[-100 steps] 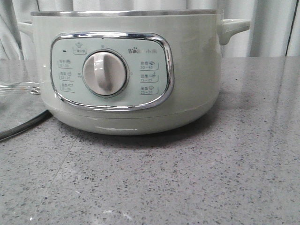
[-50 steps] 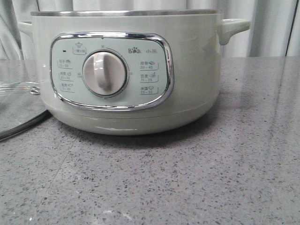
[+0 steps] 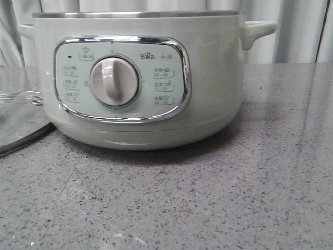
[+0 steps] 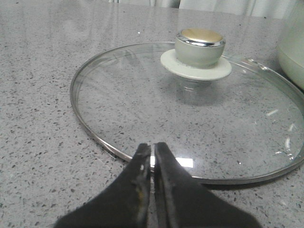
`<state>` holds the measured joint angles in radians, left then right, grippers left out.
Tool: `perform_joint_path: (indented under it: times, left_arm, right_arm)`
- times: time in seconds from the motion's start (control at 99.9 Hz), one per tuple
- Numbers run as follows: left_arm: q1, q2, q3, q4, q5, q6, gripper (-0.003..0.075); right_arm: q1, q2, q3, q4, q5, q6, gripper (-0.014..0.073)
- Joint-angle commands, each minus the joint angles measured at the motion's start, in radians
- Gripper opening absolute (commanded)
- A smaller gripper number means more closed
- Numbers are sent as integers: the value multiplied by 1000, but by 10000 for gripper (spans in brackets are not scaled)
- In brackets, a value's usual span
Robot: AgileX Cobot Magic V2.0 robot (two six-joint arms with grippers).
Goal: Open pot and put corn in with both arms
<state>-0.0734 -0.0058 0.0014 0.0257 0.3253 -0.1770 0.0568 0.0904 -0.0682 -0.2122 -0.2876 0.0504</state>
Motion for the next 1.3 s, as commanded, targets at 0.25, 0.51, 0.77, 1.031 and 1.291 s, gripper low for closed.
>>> perform_joint_path:
  times: [0.25,0.51,0.77,1.031,1.291]
  left_arm:
    - [1,-28,22,-10,-42,-8,-20]
    - [1,-28,22,-10,-40,-8,-20]
    - [1,-28,22,-10,-40,-8,-20]
    - [1,-28,22,-10,-40,-8,-20]
    - [1,-28,22,-10,-40,-8,-20]
  right_arm:
    - [-216,-104,97,84,-9,52,-64]
    - [-230,-125,97,103,501,11,-64]
    - [-230,-125,97,105,580,-11,-64]
    - [-230,-125,97,105,582,-11,-64]
    - [-230,-125,97,105,582,-11,-64]
